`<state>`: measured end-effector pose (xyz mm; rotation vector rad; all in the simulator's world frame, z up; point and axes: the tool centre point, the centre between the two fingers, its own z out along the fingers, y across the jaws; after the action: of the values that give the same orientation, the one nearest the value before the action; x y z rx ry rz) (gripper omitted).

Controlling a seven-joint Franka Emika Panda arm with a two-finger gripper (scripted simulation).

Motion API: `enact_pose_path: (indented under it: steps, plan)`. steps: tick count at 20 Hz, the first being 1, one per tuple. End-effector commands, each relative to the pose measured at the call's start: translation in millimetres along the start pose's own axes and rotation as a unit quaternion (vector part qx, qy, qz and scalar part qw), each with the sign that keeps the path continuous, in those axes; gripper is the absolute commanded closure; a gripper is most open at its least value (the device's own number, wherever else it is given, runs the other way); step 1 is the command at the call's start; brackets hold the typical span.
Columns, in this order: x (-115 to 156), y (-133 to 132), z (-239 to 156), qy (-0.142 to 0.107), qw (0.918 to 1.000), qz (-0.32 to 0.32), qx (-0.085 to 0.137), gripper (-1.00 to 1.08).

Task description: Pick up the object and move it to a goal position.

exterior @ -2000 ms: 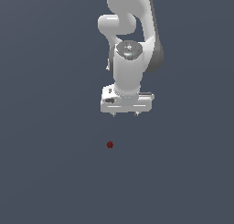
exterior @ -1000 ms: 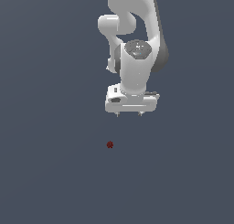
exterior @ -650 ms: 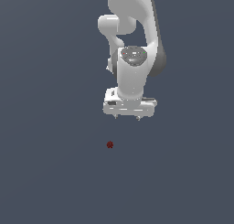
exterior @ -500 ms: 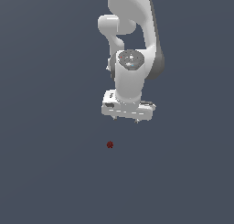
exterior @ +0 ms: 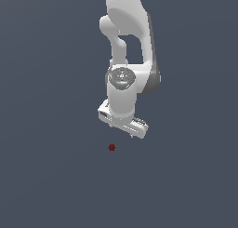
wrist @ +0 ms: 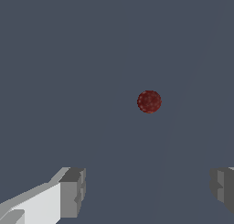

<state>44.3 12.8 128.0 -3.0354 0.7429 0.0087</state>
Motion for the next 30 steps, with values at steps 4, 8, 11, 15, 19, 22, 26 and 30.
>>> enact_pose_path:
  steps: [4, 8, 11, 15, 19, 22, 26, 30]
  plan:
    - [19, 8, 20, 0.000, 0.9958, 0.092, -0.001, -0.92]
    - [31, 15, 33, 0.002, 0.9882, 0.153, -0.002, -0.92]
    - [39, 19, 42, 0.003, 0.9817, 0.191, -0.003, -0.92]
    - [46, 23, 51, 0.004, 0.9735, 0.229, -0.005, -0.92]
    - [51, 26, 57, 0.006, 0.9673, 0.254, -0.005, -0.92]
    - [53, 28, 59, 0.006, 0.9645, 0.264, -0.006, -0.92]
    - [53, 28, 60, 0.006, 0.9642, 0.265, -0.006, -0.92]
    - [53, 28, 66, 0.006, 0.9641, 0.265, -0.006, -0.92]
